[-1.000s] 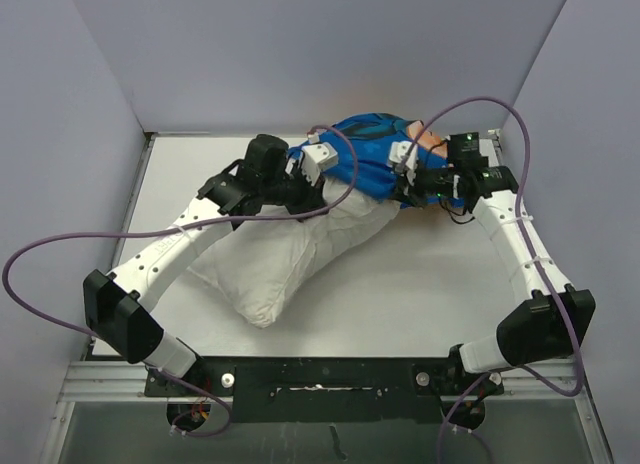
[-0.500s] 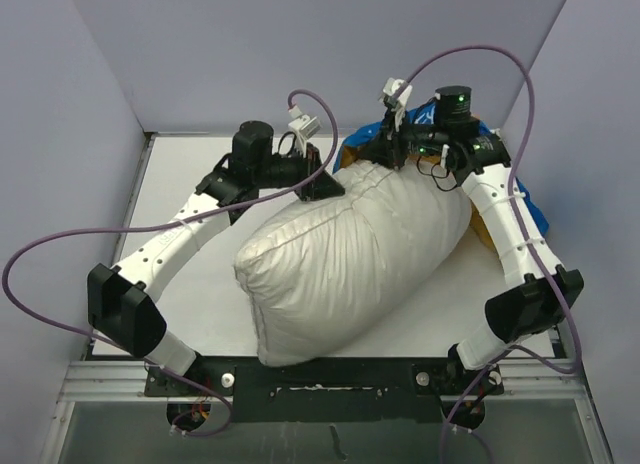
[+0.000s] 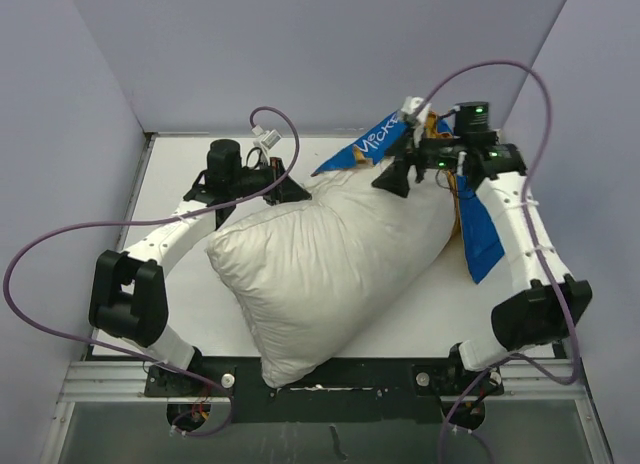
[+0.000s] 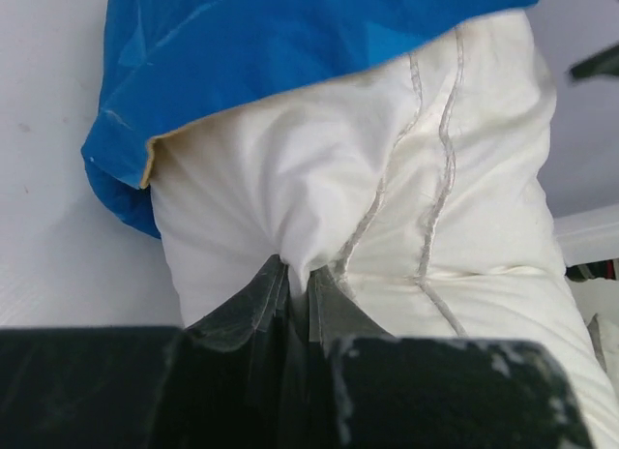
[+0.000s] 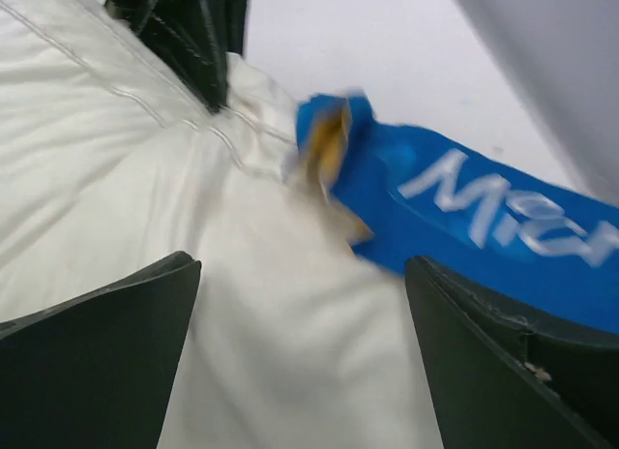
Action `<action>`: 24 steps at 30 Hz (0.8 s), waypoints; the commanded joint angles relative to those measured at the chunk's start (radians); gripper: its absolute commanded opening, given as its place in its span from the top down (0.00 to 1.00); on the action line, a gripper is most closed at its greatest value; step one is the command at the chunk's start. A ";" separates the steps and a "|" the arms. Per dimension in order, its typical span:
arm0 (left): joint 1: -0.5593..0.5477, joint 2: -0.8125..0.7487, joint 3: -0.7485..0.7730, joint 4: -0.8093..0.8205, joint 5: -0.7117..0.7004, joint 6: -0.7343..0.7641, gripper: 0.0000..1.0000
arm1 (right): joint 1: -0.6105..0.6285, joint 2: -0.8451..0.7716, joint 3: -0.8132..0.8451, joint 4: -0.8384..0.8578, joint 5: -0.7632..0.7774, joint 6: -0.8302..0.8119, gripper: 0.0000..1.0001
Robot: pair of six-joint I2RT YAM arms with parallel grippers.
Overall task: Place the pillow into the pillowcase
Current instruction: Stuff the pillow into the pillowcase.
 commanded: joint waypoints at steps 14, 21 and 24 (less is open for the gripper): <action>0.012 -0.013 0.050 0.146 0.084 0.084 1.00 | -0.226 -0.195 -0.327 0.259 0.556 -0.078 0.34; 0.007 -0.036 0.039 0.155 0.085 0.086 1.00 | -0.233 -0.180 -0.327 0.290 0.653 -0.108 0.46; 0.007 -0.040 0.034 0.156 0.083 0.089 1.00 | -0.241 -0.222 -0.332 0.282 0.579 -0.119 0.46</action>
